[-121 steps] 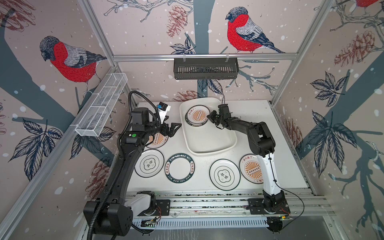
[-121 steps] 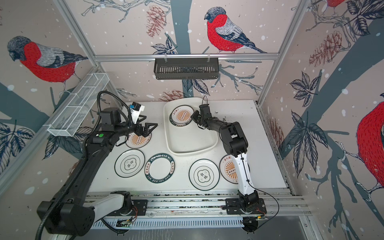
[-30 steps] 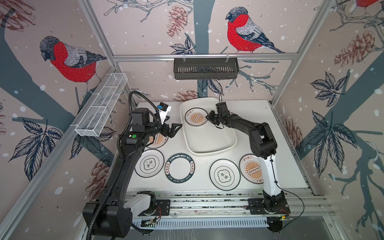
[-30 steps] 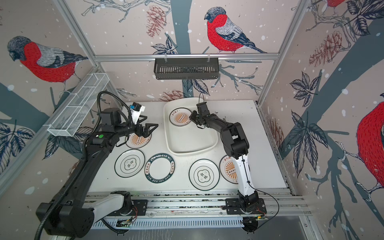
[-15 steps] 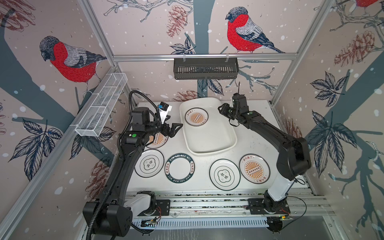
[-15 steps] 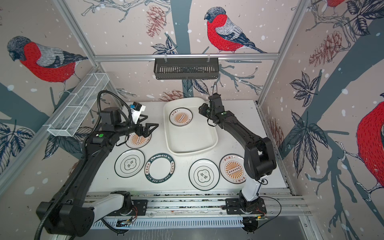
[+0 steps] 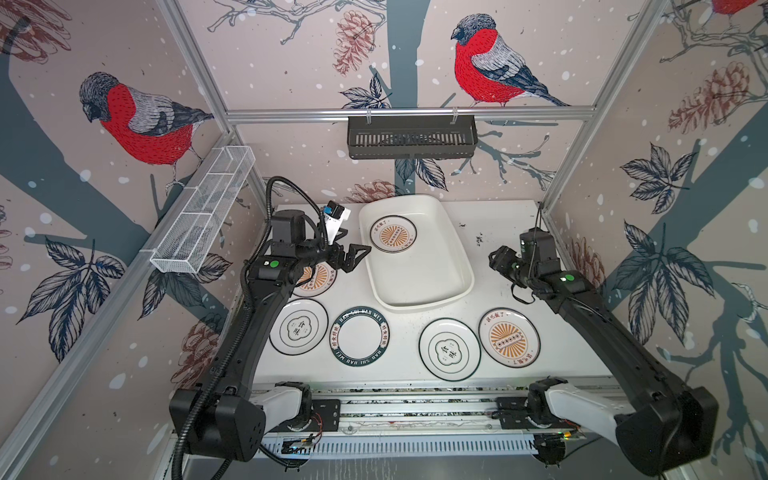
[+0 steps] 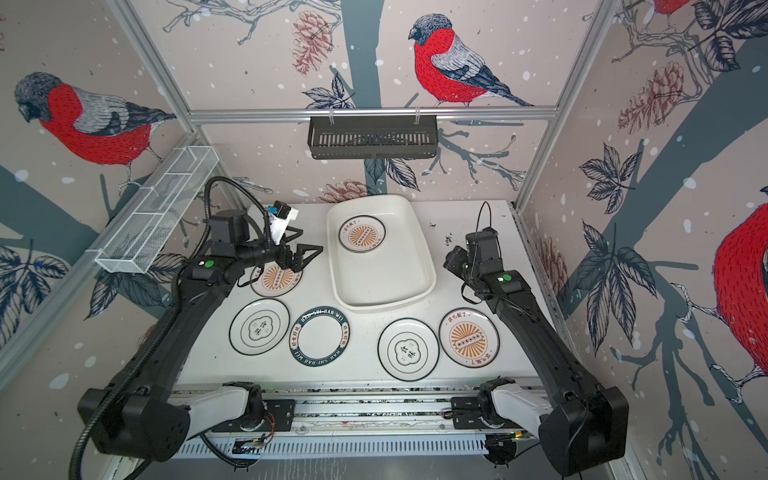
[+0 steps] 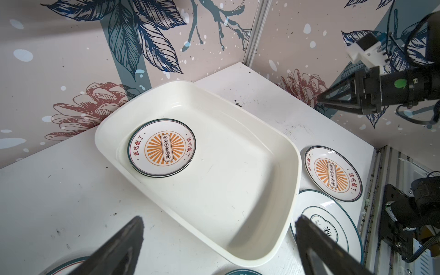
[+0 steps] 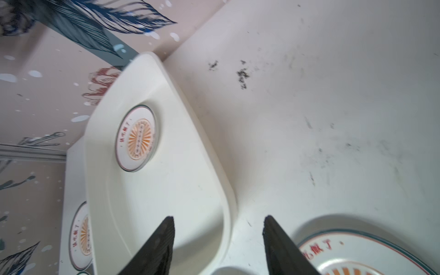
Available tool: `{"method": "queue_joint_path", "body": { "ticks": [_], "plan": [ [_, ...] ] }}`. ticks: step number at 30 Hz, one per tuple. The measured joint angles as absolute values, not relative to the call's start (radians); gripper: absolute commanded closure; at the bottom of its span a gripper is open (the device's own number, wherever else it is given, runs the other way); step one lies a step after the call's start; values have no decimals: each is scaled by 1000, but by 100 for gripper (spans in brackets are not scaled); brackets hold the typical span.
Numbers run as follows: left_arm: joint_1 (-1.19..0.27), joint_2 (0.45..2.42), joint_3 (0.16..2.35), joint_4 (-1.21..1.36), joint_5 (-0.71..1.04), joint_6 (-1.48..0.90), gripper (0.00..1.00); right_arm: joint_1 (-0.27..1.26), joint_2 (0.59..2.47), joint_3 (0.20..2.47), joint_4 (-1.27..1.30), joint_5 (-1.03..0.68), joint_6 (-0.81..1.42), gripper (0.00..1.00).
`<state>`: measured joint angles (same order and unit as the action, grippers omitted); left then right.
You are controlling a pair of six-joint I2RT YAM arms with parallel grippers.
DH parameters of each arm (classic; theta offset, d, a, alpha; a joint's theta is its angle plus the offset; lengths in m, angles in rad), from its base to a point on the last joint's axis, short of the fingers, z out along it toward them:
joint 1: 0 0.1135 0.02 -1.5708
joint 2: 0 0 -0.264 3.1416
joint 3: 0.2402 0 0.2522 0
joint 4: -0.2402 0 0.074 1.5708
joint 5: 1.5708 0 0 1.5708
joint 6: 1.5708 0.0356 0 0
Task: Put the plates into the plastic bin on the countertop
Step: 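Open the right gripper and withdraw it from the bin, then move the right gripper to the sunburst plate nearest the robot and grip its edge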
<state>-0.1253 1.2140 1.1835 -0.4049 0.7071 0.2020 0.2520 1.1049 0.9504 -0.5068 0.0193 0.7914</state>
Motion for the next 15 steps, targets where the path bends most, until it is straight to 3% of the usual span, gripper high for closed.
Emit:
{"method": "queue_joint_path", "body": {
  "ticks": [15],
  "plan": [
    [-187,1284,1203,-384,736,187,2,173,910,817,-957,-114,894,35]
  ]
}}
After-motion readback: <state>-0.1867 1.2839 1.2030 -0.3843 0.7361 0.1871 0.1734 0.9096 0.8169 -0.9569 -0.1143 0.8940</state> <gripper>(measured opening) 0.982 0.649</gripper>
